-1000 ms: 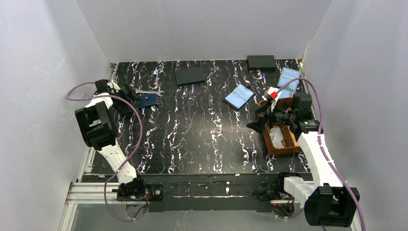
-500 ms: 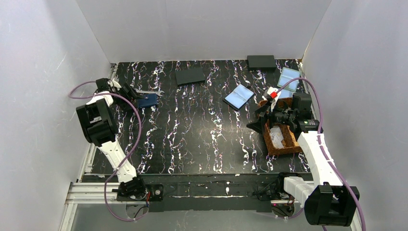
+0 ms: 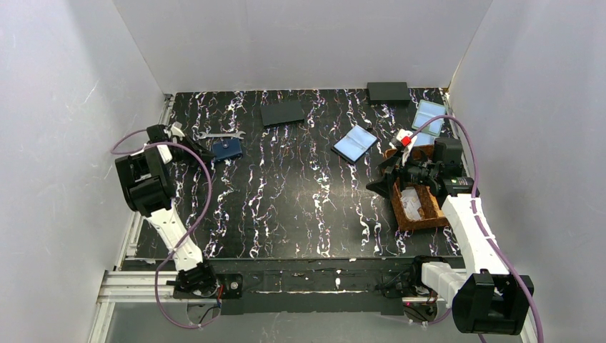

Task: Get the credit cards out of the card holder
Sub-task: Move the card holder to the center of the board.

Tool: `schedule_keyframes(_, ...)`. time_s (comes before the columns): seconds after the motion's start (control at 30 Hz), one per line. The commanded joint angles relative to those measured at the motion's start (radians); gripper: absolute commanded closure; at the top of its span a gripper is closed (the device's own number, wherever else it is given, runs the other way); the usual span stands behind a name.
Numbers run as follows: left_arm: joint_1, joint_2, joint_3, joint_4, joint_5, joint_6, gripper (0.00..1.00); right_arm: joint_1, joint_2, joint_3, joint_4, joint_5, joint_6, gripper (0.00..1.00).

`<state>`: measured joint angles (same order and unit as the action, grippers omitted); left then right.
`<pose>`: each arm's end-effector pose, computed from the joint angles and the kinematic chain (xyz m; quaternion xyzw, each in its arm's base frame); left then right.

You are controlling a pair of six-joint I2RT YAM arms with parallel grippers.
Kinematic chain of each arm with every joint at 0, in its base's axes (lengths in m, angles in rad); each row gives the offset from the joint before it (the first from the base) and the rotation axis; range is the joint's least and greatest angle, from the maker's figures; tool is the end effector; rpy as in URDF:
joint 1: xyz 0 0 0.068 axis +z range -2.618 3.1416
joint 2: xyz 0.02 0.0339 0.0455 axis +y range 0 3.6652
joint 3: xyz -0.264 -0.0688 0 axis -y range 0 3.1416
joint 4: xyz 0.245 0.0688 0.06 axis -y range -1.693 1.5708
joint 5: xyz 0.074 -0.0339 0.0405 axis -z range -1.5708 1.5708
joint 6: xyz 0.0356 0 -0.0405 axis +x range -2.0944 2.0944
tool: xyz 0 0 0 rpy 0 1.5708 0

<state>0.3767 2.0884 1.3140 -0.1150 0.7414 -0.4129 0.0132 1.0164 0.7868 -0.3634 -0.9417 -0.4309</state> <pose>0.4095 0.1361 0.1366 -0.2262 0.8575 -0.3470 0.3052 0.2116 0.0316 0.2876 -0.3811 0.7205 0.3050 0.4925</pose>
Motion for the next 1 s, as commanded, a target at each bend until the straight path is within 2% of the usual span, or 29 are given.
schedule_keyframes(0.0, -0.012, -0.155, -0.094, 0.141, 0.092, -0.074, 1.00, -0.002, -0.008, -0.010, 0.008, 0.001, -0.029, 0.02)
schedule_keyframes(0.23, -0.102, -0.383, -0.247, 0.167, 0.139, -0.124, 1.00, -0.002, -0.015, -0.011, 0.004, 0.003, -0.037, 0.02)
schedule_keyframes(0.53, -0.357, -0.635, -0.470, 0.151, 0.152, -0.168, 1.00, -0.002, -0.007, -0.015, -0.004, 0.002, -0.059, 0.02)
schedule_keyframes(0.6, -0.446, -0.670, -0.506, 0.151, 0.153, -0.158, 1.00, -0.002, -0.007, -0.017, -0.007, 0.002, -0.064, 0.02)
schedule_keyframes(0.67, -0.511, -0.685, -0.526, 0.145, 0.162, -0.142, 1.00, -0.002, -0.008, -0.018, -0.008, -0.001, -0.067, 0.02)
schedule_keyframes(0.8, -0.679, -0.651, -0.499, 0.027, 0.158, -0.022, 1.00, -0.002, -0.009, -0.018, -0.015, -0.006, -0.080, 0.02)
schedule_keyframes(0.97, -0.875, -0.490, -0.343, -0.127, 0.144, 0.116, 1.00, -0.002, -0.010, -0.020, -0.025, -0.011, -0.096, 0.02)
